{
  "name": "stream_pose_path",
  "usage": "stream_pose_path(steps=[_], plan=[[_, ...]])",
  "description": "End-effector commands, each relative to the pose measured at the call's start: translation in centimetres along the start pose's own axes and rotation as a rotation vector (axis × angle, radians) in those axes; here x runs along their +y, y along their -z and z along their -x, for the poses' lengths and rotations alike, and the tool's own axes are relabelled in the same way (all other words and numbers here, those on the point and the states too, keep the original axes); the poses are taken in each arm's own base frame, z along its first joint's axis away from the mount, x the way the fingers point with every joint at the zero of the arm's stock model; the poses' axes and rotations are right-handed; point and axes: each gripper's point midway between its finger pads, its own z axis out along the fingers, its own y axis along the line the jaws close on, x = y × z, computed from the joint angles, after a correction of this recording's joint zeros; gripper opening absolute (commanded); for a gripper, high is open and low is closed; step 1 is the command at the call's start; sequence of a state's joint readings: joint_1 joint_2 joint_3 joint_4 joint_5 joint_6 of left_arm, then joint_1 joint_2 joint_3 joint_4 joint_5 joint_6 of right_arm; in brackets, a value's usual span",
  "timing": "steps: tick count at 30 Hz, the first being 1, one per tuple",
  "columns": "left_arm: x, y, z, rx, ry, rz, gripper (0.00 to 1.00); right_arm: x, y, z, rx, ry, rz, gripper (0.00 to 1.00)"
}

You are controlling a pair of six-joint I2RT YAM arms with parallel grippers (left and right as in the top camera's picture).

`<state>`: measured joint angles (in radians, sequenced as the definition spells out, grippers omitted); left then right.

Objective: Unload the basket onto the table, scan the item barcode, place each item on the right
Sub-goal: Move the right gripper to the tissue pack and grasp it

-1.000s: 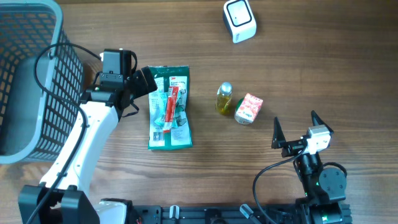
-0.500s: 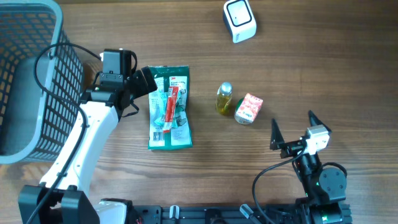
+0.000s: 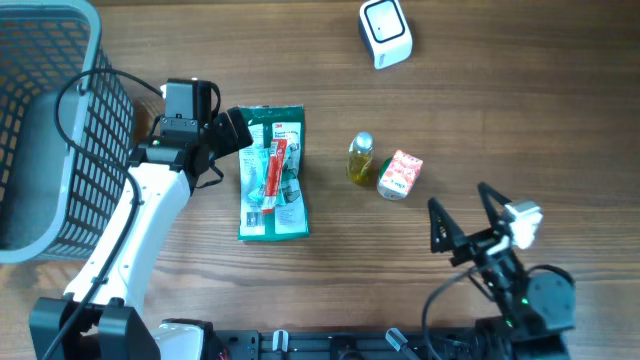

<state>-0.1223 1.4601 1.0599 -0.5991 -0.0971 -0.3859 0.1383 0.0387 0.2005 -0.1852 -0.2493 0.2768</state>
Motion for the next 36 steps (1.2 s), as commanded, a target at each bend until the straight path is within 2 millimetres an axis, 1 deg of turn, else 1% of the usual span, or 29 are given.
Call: stream_pose_path(steps=[1,3,4,7,10,12,14,16,17,18,20,21,22,23,24,25,28,29,32,33,34,36], plan=[[0.0,0.4,0.7,-0.021,-0.012,0.001,1.0,2.3,1.3,5.9,-0.02,0.042,0.023,1.0],[0.0,0.4,0.7,-0.021,-0.012,0.001,1.0,2.9,1.1,8.1,0.041,0.032,0.008,1.0],[0.0,0.4,0.7,-0.021,-0.012,0.001,1.0,3.7,0.6,9.6,0.097,0.036,0.023,1.0],[0.0,0.4,0.7,-0.021,-0.012,0.001,1.0,4.6,-0.2,11.6,0.245,0.037,0.028,1.0],[0.0,0.4,0.7,-0.021,-0.012,0.001,1.0,4.5,-1.3,12.0,0.494,-0.007,-0.019,1.0],[0.0,0.4,0.7,-0.021,-0.012,0.001,1.0,4.3,-2.7,12.4,0.583,-0.051,-0.04,0.99],[0.0,0.4,0.7,-0.021,-0.012,0.001,1.0,4.0,-4.0,12.1,0.627,-0.141,-0.064,1.0],[0.0,0.4,0.7,-0.021,-0.012,0.001,1.0,3.3,-5.3,10.9,0.675,-0.218,-0.099,1.0],[0.0,0.4,0.7,-0.021,-0.012,0.001,1.0,2.9,-5.8,10.1,0.707,-0.227,-0.114,0.96],[0.0,0.4,0.7,-0.021,-0.012,0.001,1.0,2.4,-6.1,9.4,0.734,-0.237,-0.136,0.79],[0.0,0.4,0.7,-0.021,-0.012,0.001,1.0,1.6,-6.4,7.3,0.826,-0.265,-0.166,0.44],[0.0,0.4,0.7,-0.021,-0.012,0.001,1.0,1.3,-6.5,6.2,0.877,-0.28,-0.182,0.35],[0.0,0.4,0.7,-0.021,-0.012,0.001,1.0,0.9,-6.4,4.9,0.934,-0.296,-0.202,0.33],[0.0,0.4,0.7,-0.021,-0.012,0.001,1.0,0.4,-6.4,4.0,0.976,-0.304,-0.226,0.37],[0.0,0.4,0.7,-0.021,-0.012,0.001,1.0,-0.1,-6.3,3.0,1.016,-0.31,-0.251,0.48],[0.0,0.4,0.7,-0.021,-0.012,0.001,1.0,-0.8,-6.1,1.5,1.078,-0.317,-0.289,0.52],[0.0,0.4,0.7,-0.021,-0.012,0.001,1.0,-1.7,-5.9,-1.8,1.196,-0.349,-0.327,0.56],[0.0,0.4,0.7,-0.021,-0.012,0.001,1.0,-2.2,-5.8,-3.6,1.253,-0.368,-0.345,0.56],[0.0,0.4,0.7,-0.021,-0.012,0.001,1.0,-2.5,-6.1,-6.9,1.333,-0.413,-0.334,0.55],[0.0,0.4,0.7,-0.021,-0.012,0.001,1.0,-2.1,-6.8,-8.1,1.34,-0.443,-0.295,0.55],[0.0,0.4,0.7,-0.021,-0.012,0.001,1.0,-1.9,-7.1,-8.6,1.339,-0.461,-0.272,0.54],[0.0,0.4,0.7,-0.021,-0.012,0.001,1.0,-2.2,-7.8,-9.1,1.322,-0.458,-0.264,0.53]])
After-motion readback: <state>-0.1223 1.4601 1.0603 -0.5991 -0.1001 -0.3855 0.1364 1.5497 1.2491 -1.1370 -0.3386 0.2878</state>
